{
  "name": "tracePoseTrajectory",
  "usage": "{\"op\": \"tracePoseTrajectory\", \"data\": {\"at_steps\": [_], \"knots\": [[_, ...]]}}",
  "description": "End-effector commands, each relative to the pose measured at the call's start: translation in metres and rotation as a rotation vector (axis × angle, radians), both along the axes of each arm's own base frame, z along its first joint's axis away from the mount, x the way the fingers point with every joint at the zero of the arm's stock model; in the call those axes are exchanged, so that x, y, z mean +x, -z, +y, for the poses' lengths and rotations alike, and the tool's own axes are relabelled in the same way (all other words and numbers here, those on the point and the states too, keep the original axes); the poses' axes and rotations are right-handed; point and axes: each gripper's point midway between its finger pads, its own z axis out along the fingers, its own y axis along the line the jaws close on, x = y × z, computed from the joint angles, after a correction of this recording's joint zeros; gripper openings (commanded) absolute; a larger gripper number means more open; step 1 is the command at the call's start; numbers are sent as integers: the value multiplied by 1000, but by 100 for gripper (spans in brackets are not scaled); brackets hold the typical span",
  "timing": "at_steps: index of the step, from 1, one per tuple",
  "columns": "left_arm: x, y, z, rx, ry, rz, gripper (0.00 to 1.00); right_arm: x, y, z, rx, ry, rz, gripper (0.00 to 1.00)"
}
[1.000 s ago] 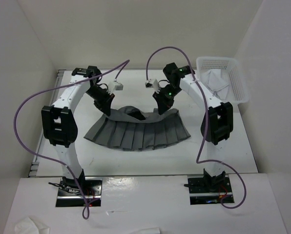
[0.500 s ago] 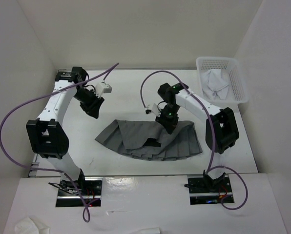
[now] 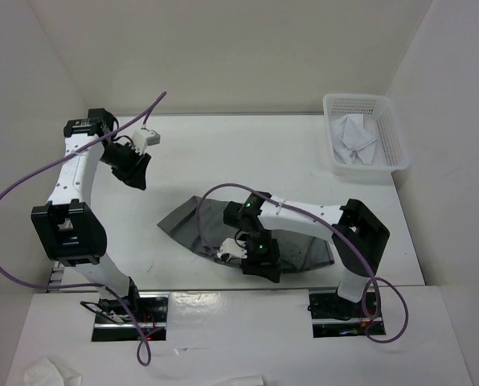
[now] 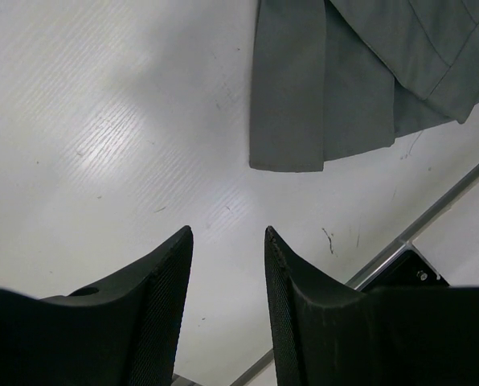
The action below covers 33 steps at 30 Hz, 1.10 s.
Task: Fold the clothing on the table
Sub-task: Fold the skirt
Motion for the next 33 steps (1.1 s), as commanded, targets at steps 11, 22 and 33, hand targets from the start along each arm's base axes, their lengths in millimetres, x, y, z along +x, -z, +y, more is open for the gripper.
{"op": "tracePoseTrajectory", "data": {"at_steps": [11,22,33], "knots": [[45,-19,40,-68,-329,-128,51,120,-40,70,275,333,-226,79],[13,-20,55,38,-420,-182,57,145,-26,150,360,235,-291,79],[-4,-16,72,84,-500,-191,58,127,-49,193,447,165,-280,79]]}}
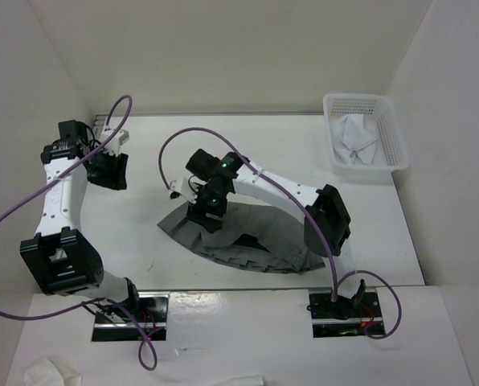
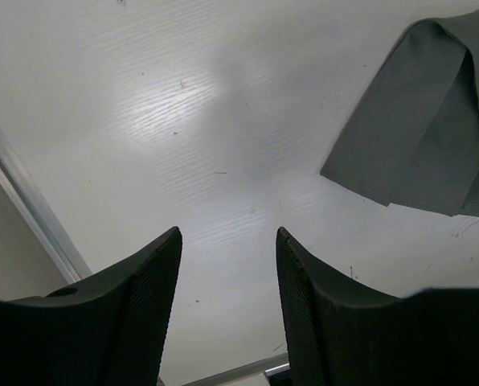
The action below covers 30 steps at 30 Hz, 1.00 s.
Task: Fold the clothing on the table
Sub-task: Fold the skirt
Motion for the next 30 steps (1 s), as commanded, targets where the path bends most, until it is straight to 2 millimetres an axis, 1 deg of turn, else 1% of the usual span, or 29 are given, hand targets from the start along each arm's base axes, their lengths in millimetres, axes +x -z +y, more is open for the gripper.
{"op": "tracePoseTrajectory", "data": {"at_steps": [1,2,3,4,5,6,7,8,9,10,11,12,13,15,17,18,19,22,23,24,25,26,28,30], "knots": [[-1,-9,15,25,-86,-38,59,-26,0,28,17,-76,-12,79],[-2,-13,15,20,-99,-47,59,-27,5,32,1,-85,-34,79],[-5,-17,20,26,-133,-55,59,-39,10,37,-14,-112,-38,79],[-4,-21,24,32,-142,-74,61,-41,13,39,-16,-120,-48,79],[-7,-24,28,29,-170,-90,63,-39,16,42,-17,-107,-53,79],[-9,-26,31,45,-192,-92,64,-44,16,44,-17,-120,-53,79],[-10,-27,36,45,-230,-101,65,-50,23,44,-33,-131,-44,79],[-12,-34,41,54,-259,-127,67,-48,24,43,-39,-127,-54,79],[-12,-36,43,61,-275,-139,70,-53,28,45,-47,-130,-46,79],[-16,-34,44,49,-301,-134,72,-54,31,43,-56,-130,-40,79],[-15,-43,50,65,-327,-173,73,-56,31,46,-54,-136,-56,79],[-18,-40,49,64,-327,-167,77,-54,35,44,-64,-131,-66,79],[-16,-41,51,68,-343,-176,78,-58,38,43,-78,-139,-68,79],[-19,-36,52,62,-360,-172,80,-52,38,42,-80,-128,-102,79],[-21,-32,53,67,-365,-160,81,-50,45,37,-101,-122,-112,79],[-22,-32,56,62,-382,-159,81,-48,45,39,-97,-118,-123,79],[-22,-32,56,62,-382,-159,81,-49,45,36,-101,-118,-121,79],[-22,-32,56,62,-382,-159,81,-51,52,31,-116,-119,-113,79],[-23,-35,55,65,-382,-170,81,-52,56,31,-118,-120,-113,79],[-23,-35,55,65,-382,-170,81,-51,55,33,-108,-119,-118,79],[-23,-35,55,65,-382,-170,81,-50,55,29,-118,-115,-126,79],[-22,-37,56,67,-382,-179,81,-50,58,30,-115,-115,-127,79],[-22,-37,56,67,-382,-179,81,-48,61,28,-122,-110,-138,78],[-22,-37,56,67,-382,-179,81,-45,60,30,-118,-106,-150,73]]}}
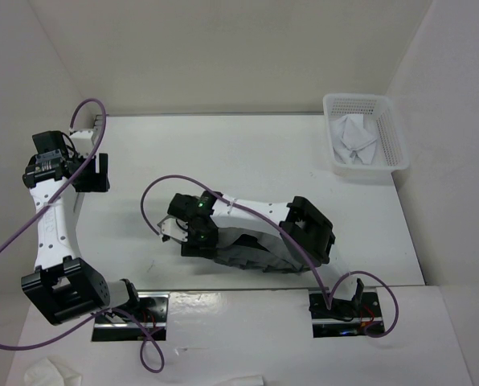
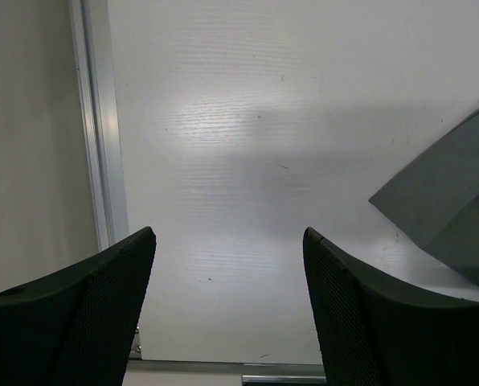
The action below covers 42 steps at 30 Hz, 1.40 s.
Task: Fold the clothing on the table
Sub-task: Fold the skirt
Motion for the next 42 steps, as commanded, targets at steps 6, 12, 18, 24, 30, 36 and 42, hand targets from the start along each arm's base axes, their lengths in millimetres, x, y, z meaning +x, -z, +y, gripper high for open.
{"op": "tracePoseTrajectory", "data": {"at_steps": [6,12,18,24,30,36,42], "knots": [[4,-11,1,5,-10,-49,81,10,-8,14,64,14,-51,48],[5,-8,2,1,-10,-41,81,11,-5,18,73,14,-55,16],[5,-8,2,7,-3,-40,81,14,-7,25,91,23,-60,0],[5,-8,2,13,3,-39,81,26,-31,49,167,54,-93,0],[5,-8,2,13,3,-39,81,39,-72,79,281,72,-134,0],[3,-5,2,15,10,-30,81,29,-54,102,298,83,-26,2],[1,-4,1,15,10,-30,82,-2,-34,113,281,39,178,59]]}}
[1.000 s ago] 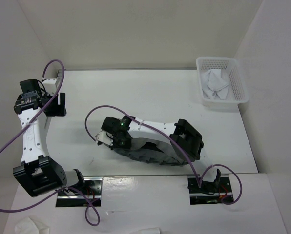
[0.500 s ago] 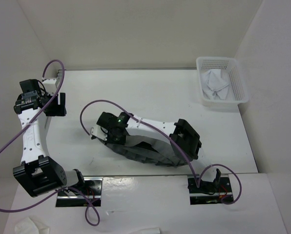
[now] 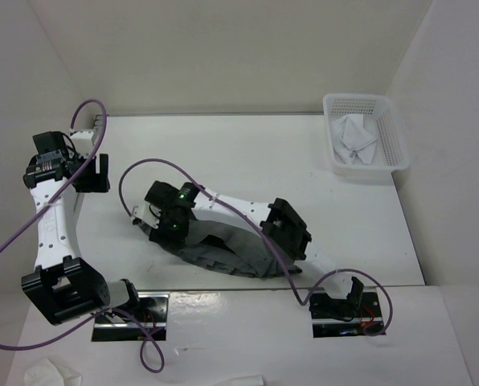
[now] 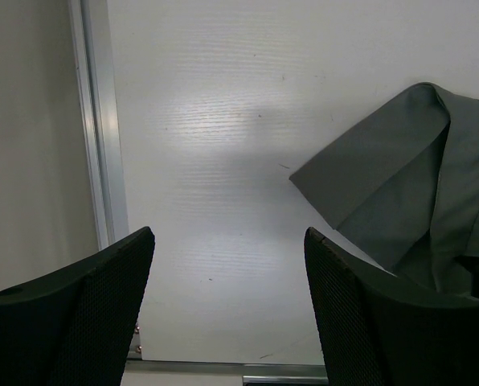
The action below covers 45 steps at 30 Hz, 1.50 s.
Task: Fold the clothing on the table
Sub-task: Fold the skirt
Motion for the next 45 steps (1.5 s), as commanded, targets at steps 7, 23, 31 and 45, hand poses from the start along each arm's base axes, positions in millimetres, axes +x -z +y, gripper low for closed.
{"op": "tracePoseTrajectory", "data": {"at_steps": [7,23,31,45], "knots": [[-1,-5,-2,10,24,-34,82,-17,-56,-15,85,-84,109,81],[21,8,-46,-115,191,22,82,23,-51,-130,7,152,-113,90],[29,17,-70,-114,240,56,82,25,-9,-128,-60,183,-73,90],[36,65,-167,-113,513,202,75,26,9,-155,-153,226,-114,90]]}}
